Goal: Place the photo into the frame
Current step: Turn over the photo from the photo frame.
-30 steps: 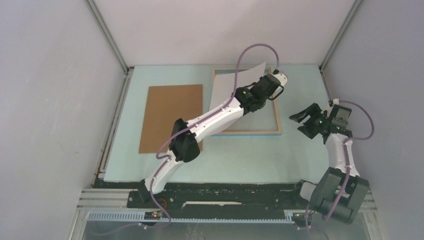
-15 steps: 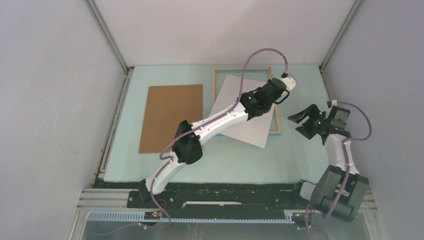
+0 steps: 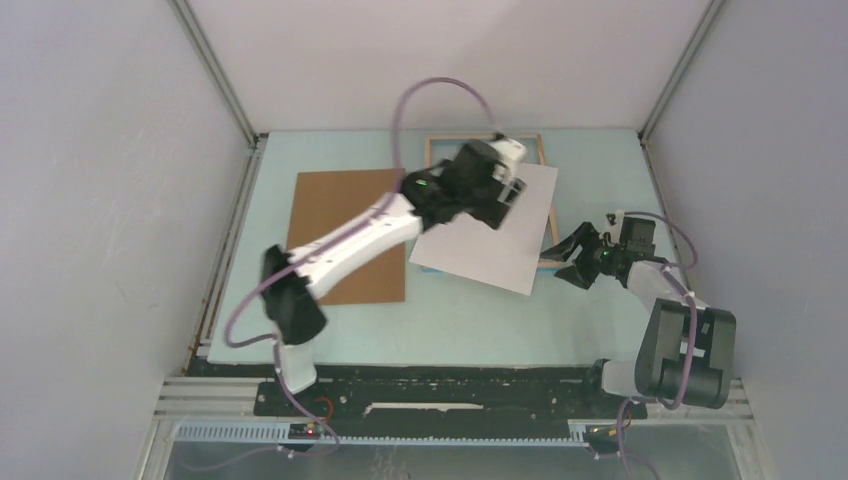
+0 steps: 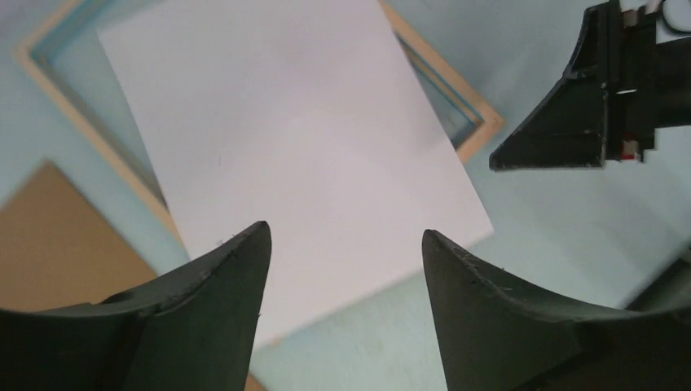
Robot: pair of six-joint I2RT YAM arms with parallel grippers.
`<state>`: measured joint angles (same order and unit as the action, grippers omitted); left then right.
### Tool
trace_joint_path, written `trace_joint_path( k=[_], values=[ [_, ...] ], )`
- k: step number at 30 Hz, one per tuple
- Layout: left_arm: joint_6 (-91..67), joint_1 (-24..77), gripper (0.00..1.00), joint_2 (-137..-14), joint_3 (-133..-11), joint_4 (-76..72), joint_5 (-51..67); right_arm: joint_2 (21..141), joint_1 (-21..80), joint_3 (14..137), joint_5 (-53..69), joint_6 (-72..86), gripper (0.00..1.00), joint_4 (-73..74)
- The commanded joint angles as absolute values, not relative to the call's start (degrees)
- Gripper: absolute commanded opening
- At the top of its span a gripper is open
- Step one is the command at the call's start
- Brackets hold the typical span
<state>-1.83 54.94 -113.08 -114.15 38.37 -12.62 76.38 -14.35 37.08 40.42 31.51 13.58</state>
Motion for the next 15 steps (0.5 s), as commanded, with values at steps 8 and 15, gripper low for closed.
trace_joint_path(
  k=[8,15],
  values=[
    [-34.4,25.99,0.85,-86.04,-67.81,12.45,25.43,84.53,-9.75,30.46,45.95,34.53,0.65,1.77],
    [-45.25,18.14,0.85,-89.05,-57.14,-2.85,30.73,87.52,-6.03,28.77,45.66,36.16,0.55,-3.94]
  ],
)
